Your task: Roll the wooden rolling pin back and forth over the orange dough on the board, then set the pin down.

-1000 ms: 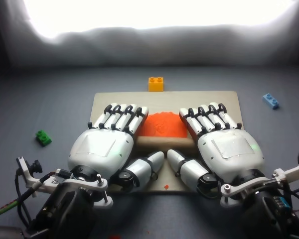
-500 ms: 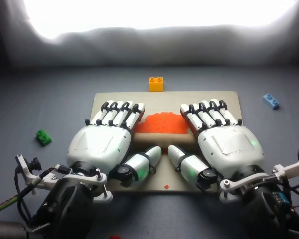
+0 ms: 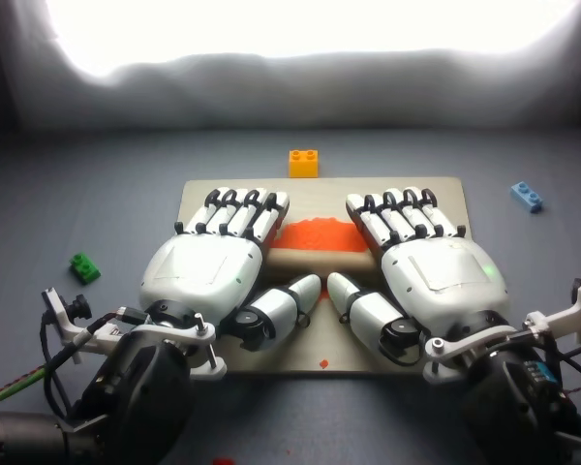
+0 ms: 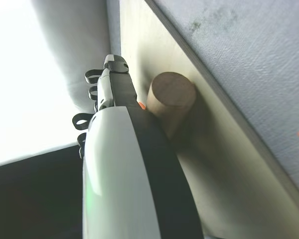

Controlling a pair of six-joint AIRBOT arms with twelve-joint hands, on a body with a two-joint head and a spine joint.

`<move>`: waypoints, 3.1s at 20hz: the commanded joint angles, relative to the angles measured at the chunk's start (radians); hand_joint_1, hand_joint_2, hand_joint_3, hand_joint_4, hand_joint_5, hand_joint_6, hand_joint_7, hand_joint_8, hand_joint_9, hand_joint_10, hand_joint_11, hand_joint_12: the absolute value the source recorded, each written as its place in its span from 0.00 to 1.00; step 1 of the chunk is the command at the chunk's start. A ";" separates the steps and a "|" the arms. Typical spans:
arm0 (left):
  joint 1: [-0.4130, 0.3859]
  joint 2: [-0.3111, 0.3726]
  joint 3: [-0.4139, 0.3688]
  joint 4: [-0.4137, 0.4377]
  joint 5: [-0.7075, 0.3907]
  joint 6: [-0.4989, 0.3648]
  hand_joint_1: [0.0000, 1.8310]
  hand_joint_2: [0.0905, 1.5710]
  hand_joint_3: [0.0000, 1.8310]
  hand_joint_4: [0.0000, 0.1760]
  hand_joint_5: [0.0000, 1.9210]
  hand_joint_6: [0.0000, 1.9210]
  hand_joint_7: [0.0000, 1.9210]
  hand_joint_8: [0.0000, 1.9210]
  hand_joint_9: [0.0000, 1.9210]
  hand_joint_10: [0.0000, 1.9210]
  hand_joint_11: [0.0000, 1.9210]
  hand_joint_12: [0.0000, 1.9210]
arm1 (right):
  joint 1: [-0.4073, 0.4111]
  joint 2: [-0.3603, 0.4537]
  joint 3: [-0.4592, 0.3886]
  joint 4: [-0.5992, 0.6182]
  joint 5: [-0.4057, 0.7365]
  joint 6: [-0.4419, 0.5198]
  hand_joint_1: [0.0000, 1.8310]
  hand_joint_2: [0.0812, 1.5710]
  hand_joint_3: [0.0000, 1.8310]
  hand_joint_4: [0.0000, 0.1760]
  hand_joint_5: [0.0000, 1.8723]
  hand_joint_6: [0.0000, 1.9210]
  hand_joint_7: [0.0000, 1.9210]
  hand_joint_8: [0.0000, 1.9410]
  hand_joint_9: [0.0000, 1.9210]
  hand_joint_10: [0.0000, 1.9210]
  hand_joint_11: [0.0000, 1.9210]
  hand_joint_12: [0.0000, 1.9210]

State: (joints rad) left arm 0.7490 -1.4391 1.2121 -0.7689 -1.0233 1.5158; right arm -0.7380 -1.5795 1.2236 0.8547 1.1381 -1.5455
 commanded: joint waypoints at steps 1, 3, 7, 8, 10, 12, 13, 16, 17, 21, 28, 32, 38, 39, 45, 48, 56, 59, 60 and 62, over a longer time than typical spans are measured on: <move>-0.011 0.000 0.003 0.051 -0.089 -0.005 0.00 0.88 0.00 0.00 0.00 0.00 0.00 0.00 0.00 0.00 0.00 0.00 | 0.014 0.003 0.007 -0.059 0.091 0.006 0.00 0.90 0.01 0.00 0.05 0.00 0.05 0.01 0.03 0.01 0.00 0.00; -0.012 -0.002 0.009 0.051 -0.088 -0.008 0.00 0.88 0.00 0.00 0.00 0.00 0.00 0.00 0.00 0.00 0.00 0.00 | 0.019 0.002 0.015 -0.030 0.083 0.005 0.00 0.90 0.01 0.00 0.04 0.00 0.06 0.01 0.03 0.01 0.00 0.00; -0.020 -0.012 0.027 0.048 -0.084 -0.014 0.00 0.88 0.00 0.00 0.00 0.00 0.00 0.00 0.00 0.00 0.00 0.00 | 0.027 0.000 0.030 -0.018 0.072 0.010 0.00 0.90 0.01 0.00 0.04 0.00 0.05 0.00 0.02 0.00 0.00 0.00; -0.022 -0.014 0.030 0.048 -0.083 -0.015 0.00 0.88 0.00 0.00 0.00 0.00 0.00 0.00 0.00 0.00 0.00 0.00 | 0.029 0.000 0.034 -0.017 0.072 0.013 0.00 0.90 0.01 0.00 0.04 0.00 0.05 0.00 0.02 0.00 0.00 0.00; -0.025 -0.016 0.035 0.048 -0.082 -0.015 0.00 0.88 0.00 0.00 0.00 0.00 0.00 0.00 0.00 0.00 0.00 0.00 | 0.033 -0.001 0.043 -0.017 0.071 0.017 0.00 0.90 0.01 0.00 0.03 0.00 0.05 0.00 0.02 0.00 0.00 0.00; -0.025 -0.018 0.040 0.048 -0.080 -0.018 0.00 0.88 0.00 0.00 0.00 0.00 0.00 0.00 0.00 0.00 0.00 0.00 | 0.036 -0.001 0.049 -0.016 0.070 0.020 0.00 0.90 0.00 0.00 0.03 0.00 0.05 0.00 0.02 0.00 0.00 0.00; -0.026 -0.019 0.043 0.048 -0.080 -0.019 0.00 0.88 0.00 0.00 0.00 0.00 0.00 0.00 0.00 0.00 0.00 0.00 | 0.038 -0.001 0.052 -0.016 0.068 0.022 0.00 0.90 0.00 0.00 0.04 0.00 0.05 0.00 0.02 0.00 0.00 0.00; -0.028 -0.024 0.052 0.048 -0.077 -0.027 0.00 0.88 0.00 0.00 0.00 0.00 0.00 0.00 0.00 0.00 0.00 0.00 | 0.042 -0.002 0.060 -0.007 0.063 0.027 0.00 0.90 0.00 0.00 0.03 0.00 0.05 0.00 0.02 0.00 0.01 0.01; -0.029 -0.025 0.056 0.048 -0.077 -0.030 0.00 0.88 0.00 0.00 0.00 0.00 0.00 0.00 0.00 0.00 0.00 0.00 | 0.043 -0.002 0.063 -0.002 0.061 0.027 0.00 0.90 0.00 0.00 0.04 0.00 0.06 0.00 0.03 0.00 0.01 0.01; -0.036 -0.032 0.074 0.048 -0.067 -0.037 0.00 0.88 0.00 0.00 0.00 0.00 0.00 0.00 0.00 0.00 0.00 0.00 | 0.048 -0.002 0.077 0.002 0.047 0.035 0.00 0.89 0.00 0.00 0.04 0.01 0.05 0.01 0.02 0.01 0.00 0.00; -0.041 -0.041 0.099 0.048 -0.055 -0.051 0.00 0.88 0.00 0.00 0.00 0.00 0.00 0.00 0.00 0.00 0.00 0.00 | 0.056 -0.003 0.103 0.002 0.020 0.053 0.00 0.90 0.00 0.00 0.04 0.01 0.05 0.00 0.02 0.00 0.01 0.01; -0.046 -0.046 0.121 0.048 -0.030 -0.074 0.00 0.88 0.00 0.00 0.00 0.00 0.00 0.00 0.00 0.00 0.00 0.00 | 0.058 -0.005 0.114 0.002 0.015 0.056 0.00 0.89 0.00 0.00 0.04 0.01 0.05 0.00 0.03 0.01 0.01 0.01; -0.063 -0.058 0.164 0.049 0.014 -0.132 0.00 0.88 0.00 0.00 0.00 0.00 0.00 0.00 0.00 0.00 0.00 0.00 | 0.061 -0.009 0.133 0.002 -0.001 0.066 0.00 0.89 0.00 0.00 0.04 0.00 0.05 0.00 0.02 0.00 0.00 0.01; -0.066 -0.058 0.168 0.049 0.019 -0.138 0.00 0.88 0.00 0.00 0.00 0.00 0.00 0.00 0.00 0.00 0.00 0.00 | 0.061 -0.011 0.136 0.002 -0.002 0.066 0.00 0.89 0.00 0.00 0.04 0.00 0.05 0.00 0.02 0.00 0.00 0.01; -0.074 -0.059 0.183 0.048 0.041 -0.150 0.00 0.88 0.00 0.00 0.00 0.00 0.00 0.00 0.00 0.00 0.00 0.00 | 0.061 -0.024 0.169 0.002 -0.011 0.071 0.00 0.89 0.00 0.00 0.03 0.00 0.05 0.00 0.02 0.00 0.00 0.00; -0.076 -0.065 0.192 0.048 0.042 -0.153 0.00 0.88 0.00 0.00 0.00 0.00 0.00 0.00 0.00 0.00 0.00 0.00 | 0.063 -0.028 0.180 0.002 -0.016 0.076 0.00 0.89 0.00 0.00 0.04 0.01 0.05 0.00 0.02 0.00 0.01 0.00; -0.079 -0.083 0.227 0.049 0.067 -0.157 0.00 0.88 0.00 0.00 0.00 0.00 0.00 0.00 0.00 0.00 0.00 0.00 | 0.066 -0.044 0.223 0.002 -0.025 0.084 0.00 0.89 0.00 0.00 0.04 0.00 0.05 0.00 0.02 0.00 0.00 0.00; -0.079 -0.086 0.236 0.049 0.069 -0.159 0.00 0.88 0.00 0.00 0.00 0.00 0.00 0.00 0.00 0.00 0.00 0.00 | 0.067 -0.046 0.233 0.002 -0.029 0.088 0.00 0.89 0.00 0.00 0.03 0.00 0.05 0.00 0.01 0.00 0.00 0.00; -0.079 -0.088 0.239 0.049 0.072 -0.161 0.00 0.88 0.00 0.00 0.00 0.00 0.00 0.00 0.00 0.00 0.00 0.00 | 0.067 -0.047 0.237 0.002 -0.031 0.090 0.00 0.89 0.00 0.00 0.04 0.00 0.05 0.00 0.02 0.00 0.01 0.00; -0.079 -0.089 0.242 0.049 0.076 -0.162 0.00 0.88 0.00 0.00 0.00 0.00 0.00 0.00 0.00 0.00 0.00 0.00 | 0.068 -0.048 0.244 0.002 -0.034 0.092 0.00 0.89 0.00 0.00 0.04 0.00 0.05 0.00 0.02 0.00 0.01 0.01</move>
State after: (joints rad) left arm 0.6739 -1.5246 1.4483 -0.7452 -0.8867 1.3643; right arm -0.6754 -1.6295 1.4593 0.8791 1.0332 -1.4574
